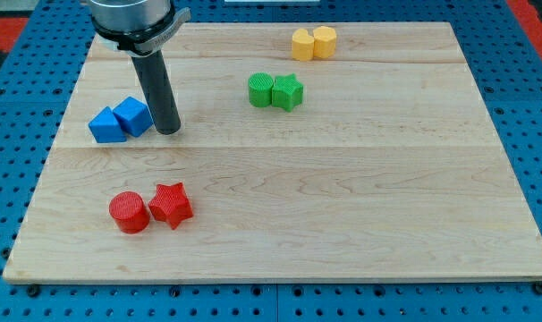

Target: Point at the red circle

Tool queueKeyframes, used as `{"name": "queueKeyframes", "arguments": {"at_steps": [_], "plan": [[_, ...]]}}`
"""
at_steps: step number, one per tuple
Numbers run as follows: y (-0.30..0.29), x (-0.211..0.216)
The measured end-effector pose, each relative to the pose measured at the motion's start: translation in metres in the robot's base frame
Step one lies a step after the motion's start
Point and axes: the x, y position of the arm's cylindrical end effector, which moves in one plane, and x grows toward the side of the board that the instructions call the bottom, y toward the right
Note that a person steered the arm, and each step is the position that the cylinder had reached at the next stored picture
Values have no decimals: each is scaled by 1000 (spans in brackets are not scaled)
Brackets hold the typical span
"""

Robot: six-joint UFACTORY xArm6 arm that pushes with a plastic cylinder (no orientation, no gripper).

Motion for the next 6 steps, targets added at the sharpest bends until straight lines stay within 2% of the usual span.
{"name": "queueKeyframes", "arguments": {"at_steps": [4, 5, 6], "plan": [[0, 3], [7, 34], [-25, 66]]}}
